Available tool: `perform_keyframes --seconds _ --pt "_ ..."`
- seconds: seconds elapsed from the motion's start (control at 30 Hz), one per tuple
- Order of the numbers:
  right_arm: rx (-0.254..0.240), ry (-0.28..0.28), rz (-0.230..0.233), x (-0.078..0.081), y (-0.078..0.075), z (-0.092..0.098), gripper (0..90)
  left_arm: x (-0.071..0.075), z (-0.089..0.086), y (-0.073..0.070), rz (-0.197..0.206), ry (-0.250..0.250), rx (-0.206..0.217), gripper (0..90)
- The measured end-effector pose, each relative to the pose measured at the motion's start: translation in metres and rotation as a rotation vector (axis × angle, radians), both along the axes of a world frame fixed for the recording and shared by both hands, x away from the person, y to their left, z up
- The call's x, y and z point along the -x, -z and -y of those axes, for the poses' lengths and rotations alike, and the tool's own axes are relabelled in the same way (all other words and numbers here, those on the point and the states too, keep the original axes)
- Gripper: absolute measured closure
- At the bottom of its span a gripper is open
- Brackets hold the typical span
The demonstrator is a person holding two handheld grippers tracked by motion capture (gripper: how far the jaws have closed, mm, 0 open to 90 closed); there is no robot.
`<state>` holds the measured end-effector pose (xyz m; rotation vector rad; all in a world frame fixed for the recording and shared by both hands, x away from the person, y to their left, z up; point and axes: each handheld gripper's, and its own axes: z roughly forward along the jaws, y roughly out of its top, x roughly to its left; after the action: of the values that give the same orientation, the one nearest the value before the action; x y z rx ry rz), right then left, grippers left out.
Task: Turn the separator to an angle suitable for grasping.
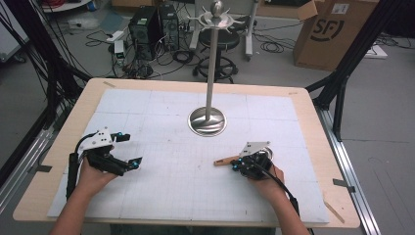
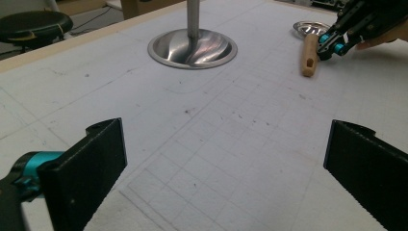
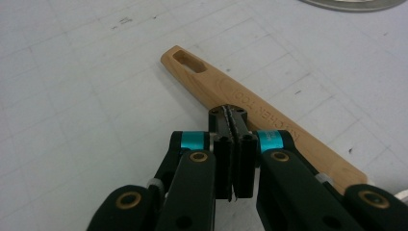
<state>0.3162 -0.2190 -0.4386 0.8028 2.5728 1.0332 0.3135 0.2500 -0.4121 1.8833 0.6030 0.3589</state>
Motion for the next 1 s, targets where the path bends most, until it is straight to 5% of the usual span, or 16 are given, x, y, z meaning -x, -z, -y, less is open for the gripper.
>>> perform_keyframes --seconds 0.2,0.47,1.0 --pt "-0.011 0.015 -0.002 -0.004 0.000 -0.004 89.3 0.000 0.001 0.000 0.000 0.001 -0.003 1.8" --pt "0.018 -0.009 0.014 -0.015 -0.002 -0.033 89.3 0.002 0.000 -0.001 0.002 -0.004 -0.009 1.8" --pt "-0.007 0.114 0.004 -0.029 -0.001 -0.023 89.3 0.002 0.002 0.001 -0.003 0.003 -0.015 1.8"
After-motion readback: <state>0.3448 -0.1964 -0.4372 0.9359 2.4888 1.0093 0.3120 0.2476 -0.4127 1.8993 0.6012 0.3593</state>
